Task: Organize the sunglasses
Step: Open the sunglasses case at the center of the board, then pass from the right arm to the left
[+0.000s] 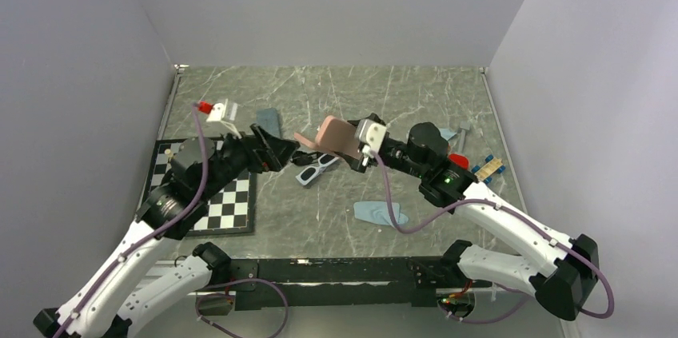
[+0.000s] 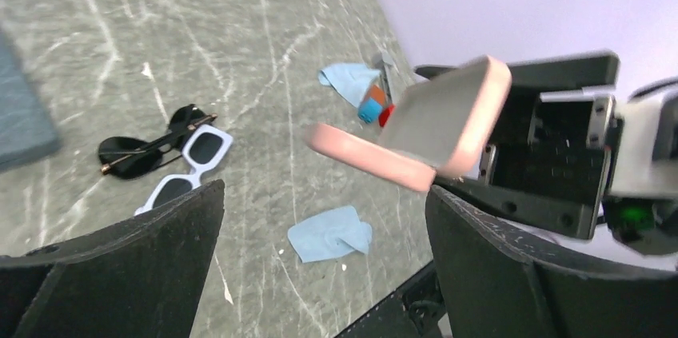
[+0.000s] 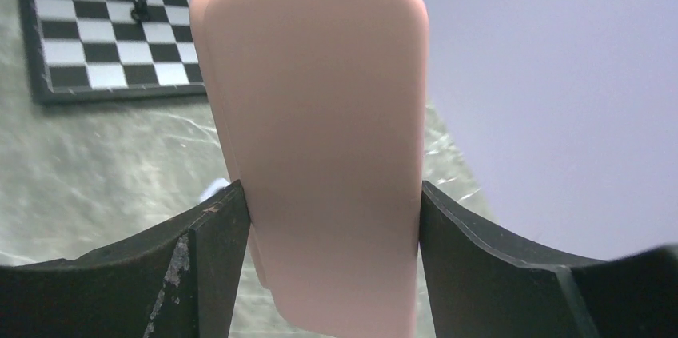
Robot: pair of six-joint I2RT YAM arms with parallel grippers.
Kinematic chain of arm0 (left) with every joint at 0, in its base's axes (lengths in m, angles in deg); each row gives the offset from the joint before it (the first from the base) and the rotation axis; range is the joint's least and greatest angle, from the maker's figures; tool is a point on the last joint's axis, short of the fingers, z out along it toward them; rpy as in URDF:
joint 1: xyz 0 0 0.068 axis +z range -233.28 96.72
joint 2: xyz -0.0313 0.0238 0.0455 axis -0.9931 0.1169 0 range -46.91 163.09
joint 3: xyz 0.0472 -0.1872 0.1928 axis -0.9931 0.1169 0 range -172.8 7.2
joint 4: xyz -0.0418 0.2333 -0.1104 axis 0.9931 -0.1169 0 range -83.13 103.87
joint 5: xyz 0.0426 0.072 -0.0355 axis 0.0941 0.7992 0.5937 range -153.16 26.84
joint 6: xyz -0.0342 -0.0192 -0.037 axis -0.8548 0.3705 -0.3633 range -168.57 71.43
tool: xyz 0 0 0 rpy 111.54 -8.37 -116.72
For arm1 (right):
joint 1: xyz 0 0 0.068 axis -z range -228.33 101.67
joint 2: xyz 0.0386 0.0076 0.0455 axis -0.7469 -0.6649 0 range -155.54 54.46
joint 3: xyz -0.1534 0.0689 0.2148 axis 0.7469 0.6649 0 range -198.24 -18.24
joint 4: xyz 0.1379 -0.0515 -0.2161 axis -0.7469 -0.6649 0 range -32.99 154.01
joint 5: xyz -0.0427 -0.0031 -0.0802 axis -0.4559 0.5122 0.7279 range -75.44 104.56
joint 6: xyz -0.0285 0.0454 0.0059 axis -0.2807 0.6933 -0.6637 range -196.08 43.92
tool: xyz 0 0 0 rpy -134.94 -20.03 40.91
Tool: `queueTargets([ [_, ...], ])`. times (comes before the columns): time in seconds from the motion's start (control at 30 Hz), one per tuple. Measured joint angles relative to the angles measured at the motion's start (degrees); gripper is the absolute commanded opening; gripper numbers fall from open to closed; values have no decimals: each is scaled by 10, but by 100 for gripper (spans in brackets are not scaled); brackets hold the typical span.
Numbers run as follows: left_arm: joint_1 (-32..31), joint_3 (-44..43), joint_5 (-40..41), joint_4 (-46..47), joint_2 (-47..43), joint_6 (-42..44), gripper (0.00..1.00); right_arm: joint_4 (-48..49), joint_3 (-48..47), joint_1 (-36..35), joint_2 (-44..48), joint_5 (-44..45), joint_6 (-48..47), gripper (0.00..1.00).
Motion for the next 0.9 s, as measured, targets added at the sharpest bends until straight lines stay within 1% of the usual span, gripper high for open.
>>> queueTargets([
  [0.07,0,-2,37,-23,-19,-18,99,14,14,-3,7,-16,-69,0],
  [0.17,0,-15,82,-65,-13,-37,99,38,45,-18,10,-20,-165,0],
  [0.27,0,-31,99,-90,12,-47,99,41,52,-36,1,-3,-253,0],
  [0.37,0,-35,100,-92,37,-49,99,61,58,-58,-6,24,-335,0],
  [0.5,3,-42,85,-101,75,-49,99,114,95,-88,-3,42,-416,0],
  [0.63,9,-50,43,-97,109,-51,87,139,128,-104,4,43,-465,0],
  [0.8,11,-50,-33,-75,135,-53,83,190,138,-106,5,52,-501,0],
  [0.87,11,-50,-47,-72,139,-54,81,211,144,-106,4,53,-512,0],
  [0.9,11,-50,-52,-72,141,-54,78,220,146,-106,5,53,-518,0],
])
